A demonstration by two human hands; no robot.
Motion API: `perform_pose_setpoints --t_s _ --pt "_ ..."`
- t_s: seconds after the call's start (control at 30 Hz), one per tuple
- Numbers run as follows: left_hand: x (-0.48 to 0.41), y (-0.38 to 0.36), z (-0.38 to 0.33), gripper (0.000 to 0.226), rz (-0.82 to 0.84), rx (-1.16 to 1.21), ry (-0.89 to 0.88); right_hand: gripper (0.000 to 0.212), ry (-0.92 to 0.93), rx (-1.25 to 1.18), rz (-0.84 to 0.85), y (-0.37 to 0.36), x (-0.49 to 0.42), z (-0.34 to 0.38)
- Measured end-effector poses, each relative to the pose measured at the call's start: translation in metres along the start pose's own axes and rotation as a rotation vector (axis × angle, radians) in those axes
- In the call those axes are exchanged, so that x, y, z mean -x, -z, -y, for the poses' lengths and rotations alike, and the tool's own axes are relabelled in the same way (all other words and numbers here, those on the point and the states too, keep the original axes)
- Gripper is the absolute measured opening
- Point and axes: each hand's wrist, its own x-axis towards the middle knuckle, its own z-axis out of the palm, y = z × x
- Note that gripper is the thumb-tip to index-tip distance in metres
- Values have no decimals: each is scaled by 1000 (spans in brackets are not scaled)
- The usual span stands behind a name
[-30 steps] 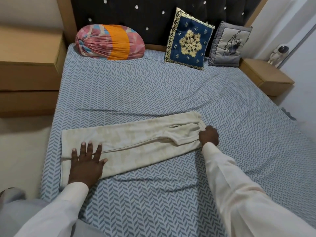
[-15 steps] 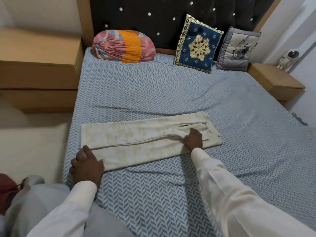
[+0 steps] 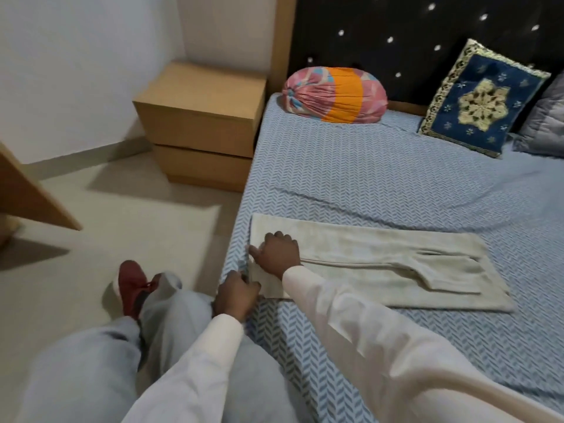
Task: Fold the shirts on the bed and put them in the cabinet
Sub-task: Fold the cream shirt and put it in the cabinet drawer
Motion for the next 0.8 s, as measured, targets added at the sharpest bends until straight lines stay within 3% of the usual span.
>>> perform_pose_setpoints --t_s 0.07,0.13,0.27,0.33,0.4,0.5,0.63,0.7,0.77,0.8 --pt "-3 2 1 24 50 61 0 80 -111 -62 99 4 -14 23" --pt "-1 5 -1 33 72 82 -13 84 -160 -46 136 5 -23 36" --pt "5 7 -6 42 73 111 -76 56 -131 -37 98 9 -32 37" --pt "8 3 -12 27 63 153 -158 48 -235 -274 146 17 -38 17" --pt "17 -4 -24 15 47 108 -285 38 -374 -662 215 29 -40 -13" --pt "34 -19 -44 18 10 -115 -487 6 -579 -1041 232 40 -29 -58" --pt "41 -47 -50 29 57 -401 -606 25 -541 -970 164 40 -22 -90" --pt "38 -55 -45 29 90 -441 -629 27 -517 -911 117 33 -24 -97" --pt "34 -59 -40 29 140 -426 -638 17 -487 -740 66 31 -22 -96" --pt "33 -59 -38 29 168 -399 -632 28 -451 -609 41 28 -22 -94"
